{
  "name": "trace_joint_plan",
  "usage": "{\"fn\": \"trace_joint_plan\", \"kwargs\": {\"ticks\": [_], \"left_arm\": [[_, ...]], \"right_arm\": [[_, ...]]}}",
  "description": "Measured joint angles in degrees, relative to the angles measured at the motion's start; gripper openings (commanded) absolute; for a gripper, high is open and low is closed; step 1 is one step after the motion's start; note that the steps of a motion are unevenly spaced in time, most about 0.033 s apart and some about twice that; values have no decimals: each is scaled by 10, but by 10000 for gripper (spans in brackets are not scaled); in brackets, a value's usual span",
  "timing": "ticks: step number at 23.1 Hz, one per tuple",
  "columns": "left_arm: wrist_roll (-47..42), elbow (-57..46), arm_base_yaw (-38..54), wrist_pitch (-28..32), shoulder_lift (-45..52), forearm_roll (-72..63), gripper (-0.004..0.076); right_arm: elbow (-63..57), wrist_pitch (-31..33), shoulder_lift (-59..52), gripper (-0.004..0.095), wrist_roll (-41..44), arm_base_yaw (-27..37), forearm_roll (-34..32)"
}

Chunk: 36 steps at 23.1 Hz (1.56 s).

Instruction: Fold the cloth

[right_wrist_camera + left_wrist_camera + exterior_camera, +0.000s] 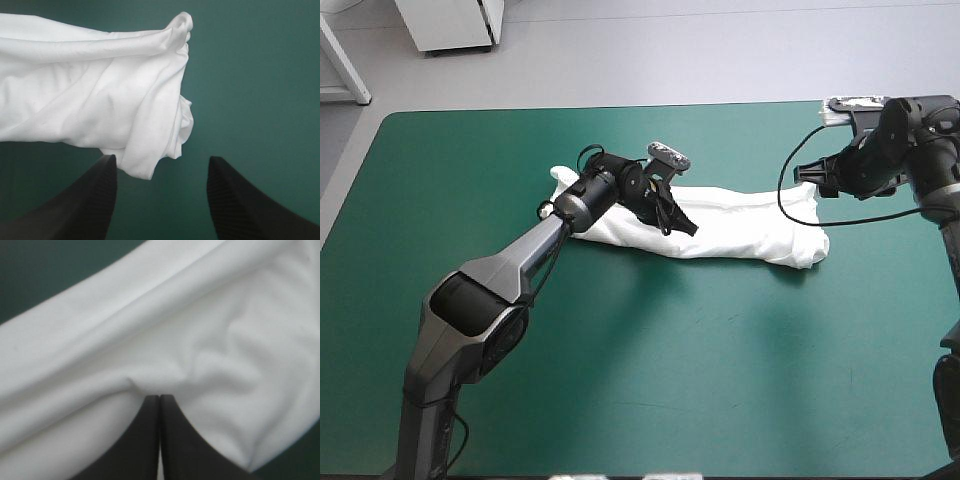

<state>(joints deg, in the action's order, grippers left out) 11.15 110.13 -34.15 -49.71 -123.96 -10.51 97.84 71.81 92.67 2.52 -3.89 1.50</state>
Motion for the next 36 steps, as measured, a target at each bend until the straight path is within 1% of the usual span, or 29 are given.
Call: {"fn": "trace_joint_plan", "kwargs": {"ticks": [4, 7, 9, 10, 11, 13, 15, 18, 25, 27, 29, 30, 32, 33, 35, 36], "left_arm": [[0, 1, 0, 8, -32, -10, -9], [0, 3, 0, 10, -36, -12, -9], [0, 4, 0, 10, -36, -13, -9], [0, 4, 0, 10, -37, -13, -9], [0, 4, 0, 10, -37, -13, -9], [0, 5, 0, 10, -37, -13, -9], [0, 5, 0, 10, -37, -13, -9], [0, 5, 0, 8, -37, -13, -9], [0, 5, 0, 6, -37, -14, -9], [0, 5, 0, 6, -37, -14, -9], [0, 5, 0, 6, -37, -14, -9], [0, 5, 0, 6, -37, -14, -9], [0, 5, 0, 6, -37, -14, -9], [0, 5, 0, 6, -37, -14, -9], [0, 5, 0, 6, -37, -14, -9], [0, 5, 0, 6, -37, -14, -9]], "right_arm": [[0, 0, 0, 508, 8, 1, 4], [-5, -12, 3, 509, 12, 26, 55], [-18, -19, 10, 509, -2, 53, 96], [-39, -23, 24, 510, -25, 83, 141], [-58, -25, 40, 515, -48, 102, 172], [-85, -35, 80, 519, -79, 116, 198], [-91, -47, 113, 519, -96, 117, 217], [-91, -65, 146, 519, -106, 117, 226], [-91, -67, 203, 519, -120, 116, 229], [-90, -67, 215, 518, -139, 110, 252], [-89, -68, 219, 508, -148, 99, 260], [-88, -69, 221, 491, -151, 91, 261], [-83, -69, 227, 400, -153, 72, 259], [-82, -71, 230, 322, -152, 65, 259], [-78, -74, 235, 133, -147, 50, 253], [-78, -77, 237, 18, -145, 44, 249]]}}
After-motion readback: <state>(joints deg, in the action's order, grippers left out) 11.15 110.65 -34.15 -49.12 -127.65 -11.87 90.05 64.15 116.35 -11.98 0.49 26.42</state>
